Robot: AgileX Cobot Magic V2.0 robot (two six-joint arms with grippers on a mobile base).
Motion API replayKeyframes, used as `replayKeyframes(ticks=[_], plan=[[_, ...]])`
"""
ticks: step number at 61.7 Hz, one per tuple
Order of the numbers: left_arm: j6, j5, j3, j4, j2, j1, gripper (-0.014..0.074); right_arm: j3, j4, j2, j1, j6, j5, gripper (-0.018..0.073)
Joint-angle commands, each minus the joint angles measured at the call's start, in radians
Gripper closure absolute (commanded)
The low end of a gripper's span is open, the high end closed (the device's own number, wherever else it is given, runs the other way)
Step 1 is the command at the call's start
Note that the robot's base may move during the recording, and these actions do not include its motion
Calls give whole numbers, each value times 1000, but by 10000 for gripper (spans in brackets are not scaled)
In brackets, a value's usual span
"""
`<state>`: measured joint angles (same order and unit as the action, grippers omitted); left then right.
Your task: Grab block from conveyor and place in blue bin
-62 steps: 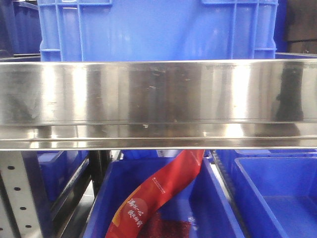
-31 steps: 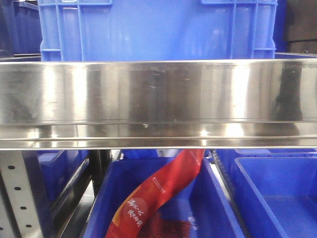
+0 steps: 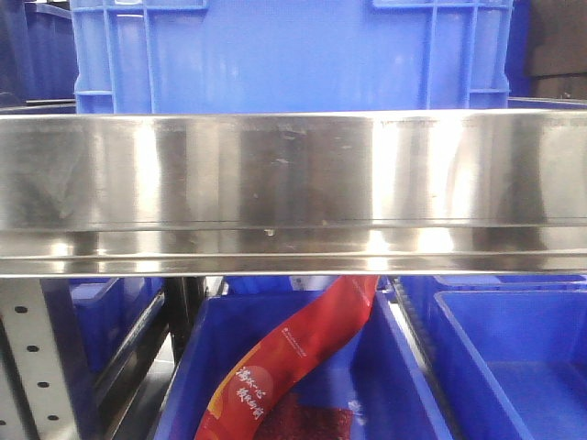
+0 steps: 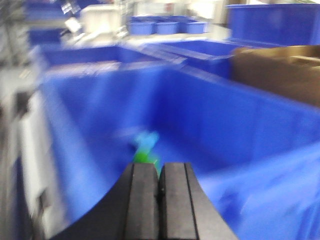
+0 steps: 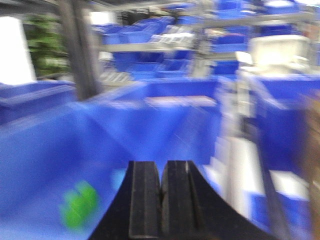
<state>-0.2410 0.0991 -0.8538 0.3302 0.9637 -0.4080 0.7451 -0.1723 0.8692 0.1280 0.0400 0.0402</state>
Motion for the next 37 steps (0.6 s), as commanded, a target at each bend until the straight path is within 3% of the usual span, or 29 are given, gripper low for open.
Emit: replayKeyframes(ticks=[1, 19, 37], plan=[[0, -35, 97, 45, -81, 57, 708, -80, -5, -87, -27, 5, 33, 727], [0, -35, 345, 45, -337, 195, 708, -347, -5, -353, -39, 5, 31, 727], [0, -44, 410, 43, -518, 206, 708, -391, -5, -544, -39, 5, 12, 727]])
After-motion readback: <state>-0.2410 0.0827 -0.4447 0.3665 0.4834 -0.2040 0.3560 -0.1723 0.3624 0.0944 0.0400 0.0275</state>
